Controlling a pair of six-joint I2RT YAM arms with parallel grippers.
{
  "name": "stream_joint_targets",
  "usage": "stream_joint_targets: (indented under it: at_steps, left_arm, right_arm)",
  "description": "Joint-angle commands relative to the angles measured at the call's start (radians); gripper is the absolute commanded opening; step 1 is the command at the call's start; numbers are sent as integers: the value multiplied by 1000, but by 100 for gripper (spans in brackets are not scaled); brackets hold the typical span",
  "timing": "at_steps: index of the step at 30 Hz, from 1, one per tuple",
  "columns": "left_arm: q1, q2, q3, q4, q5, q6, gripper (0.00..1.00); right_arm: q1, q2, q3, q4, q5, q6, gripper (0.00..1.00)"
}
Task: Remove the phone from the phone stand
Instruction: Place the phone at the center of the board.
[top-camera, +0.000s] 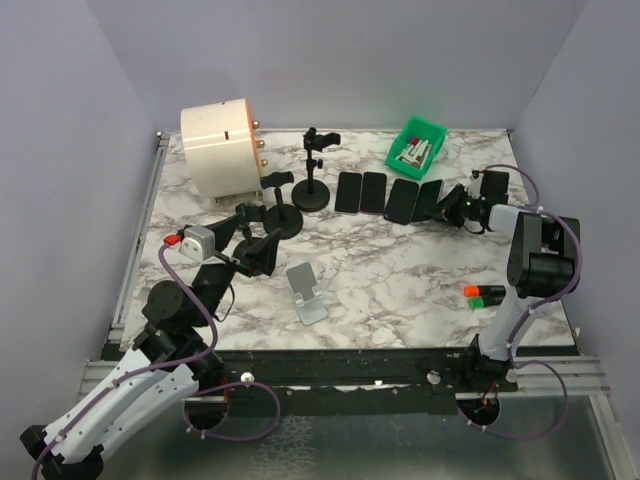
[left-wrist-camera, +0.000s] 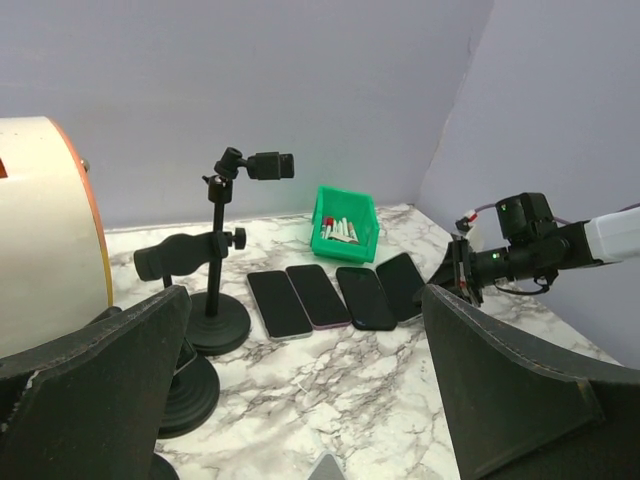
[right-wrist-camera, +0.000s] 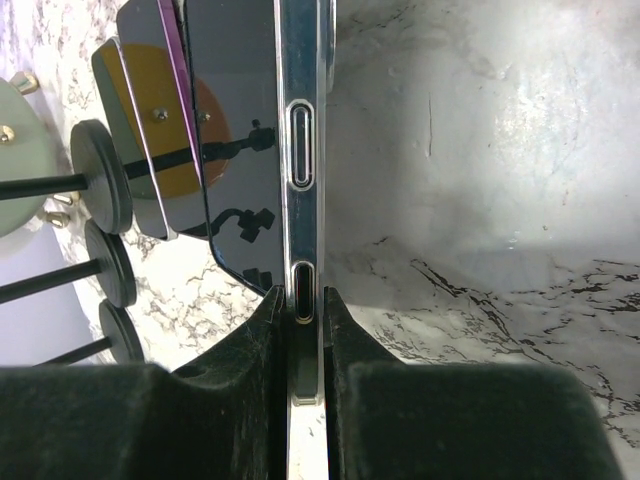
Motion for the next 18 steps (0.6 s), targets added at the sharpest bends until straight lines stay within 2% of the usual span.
stream_joint_targets:
  at_steps: [1,6,12,18]
  left_arm:
    - [5,11,19,3,22,-4,99]
    - [6,5,19,2,26,-7,99]
    - [8,9,19,-2,31,-10,99]
    - [8,7,20,-4,32,-11,99]
  right_arm:
    - [6,29,-6,-33,-42,5,0]
    - [6,4,-38,-59,-20,10,0]
    - [4,80,19,-131,2,-5,0]
    - [-5,70,21,-166,93,-1,16]
